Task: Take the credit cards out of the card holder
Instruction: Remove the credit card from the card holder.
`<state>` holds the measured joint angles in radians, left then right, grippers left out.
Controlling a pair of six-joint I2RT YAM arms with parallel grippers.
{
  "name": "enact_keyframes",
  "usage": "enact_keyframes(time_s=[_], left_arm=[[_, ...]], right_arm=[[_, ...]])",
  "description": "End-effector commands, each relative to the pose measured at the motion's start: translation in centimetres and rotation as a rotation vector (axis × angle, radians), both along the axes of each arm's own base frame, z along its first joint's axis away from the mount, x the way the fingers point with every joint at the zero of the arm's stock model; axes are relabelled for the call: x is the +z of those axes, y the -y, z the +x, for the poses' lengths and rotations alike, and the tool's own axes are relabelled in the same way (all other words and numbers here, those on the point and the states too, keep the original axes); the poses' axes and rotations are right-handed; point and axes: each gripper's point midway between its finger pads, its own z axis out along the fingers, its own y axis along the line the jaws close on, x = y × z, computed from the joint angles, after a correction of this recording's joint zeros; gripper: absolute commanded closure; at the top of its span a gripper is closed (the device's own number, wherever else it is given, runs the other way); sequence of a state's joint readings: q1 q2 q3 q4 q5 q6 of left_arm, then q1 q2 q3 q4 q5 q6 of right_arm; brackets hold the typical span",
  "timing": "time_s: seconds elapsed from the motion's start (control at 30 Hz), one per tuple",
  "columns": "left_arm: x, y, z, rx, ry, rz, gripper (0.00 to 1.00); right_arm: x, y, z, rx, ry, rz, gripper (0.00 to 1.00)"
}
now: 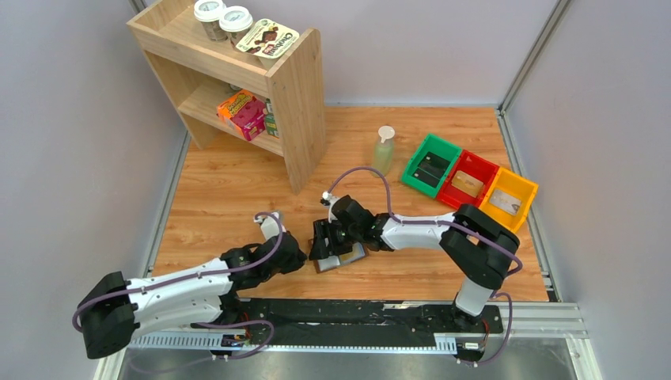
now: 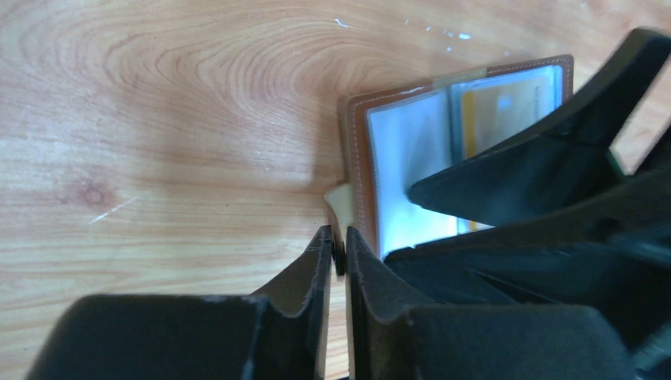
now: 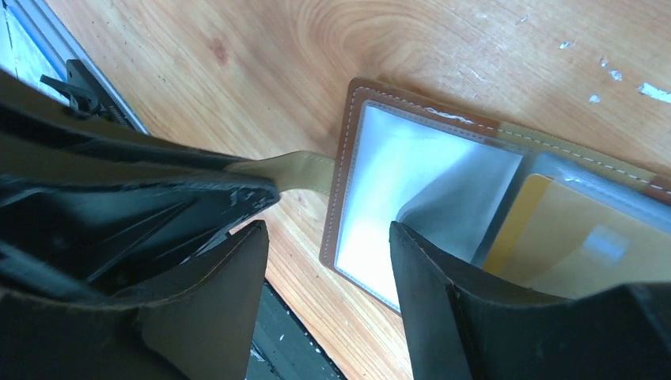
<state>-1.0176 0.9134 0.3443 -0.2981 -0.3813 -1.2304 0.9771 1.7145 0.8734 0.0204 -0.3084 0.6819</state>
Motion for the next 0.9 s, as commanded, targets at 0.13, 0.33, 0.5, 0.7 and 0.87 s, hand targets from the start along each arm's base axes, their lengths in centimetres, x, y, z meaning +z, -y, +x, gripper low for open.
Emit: enact_keyframes(time_s=[0.13, 0.33, 0.5, 0.7, 0.87], left_arm=[[2.4, -2.0, 0.1, 0.033, 0.062, -0.001, 0.7], [5.4, -1.4, 0.5, 0.04, 0.11, -0.083, 0.7], [8.9, -0.4, 1.3, 0.029, 0.162, -0.133, 0.7], [10.3, 0.7, 1.7, 0.018, 0.175, -0.162, 0.69], [11.8, 2.7, 2.2, -0.015, 0.192, -0.217, 0.69]], right_arm=[[0.4, -1.5, 0.6, -0.018, -0.01, 0.047, 0.36], [2.2, -1.5, 1.0, -0.028, 0.032, 0.077, 0.37], [2.6, -1.5, 1.2, -0.024, 0.047, 0.076, 0.38], [5.0, -0.2, 2.3, -0.065, 0.131, 0.072, 0.37], [5.7, 3.3, 3.9, -0.13, 0.189, -0.016, 0.36]])
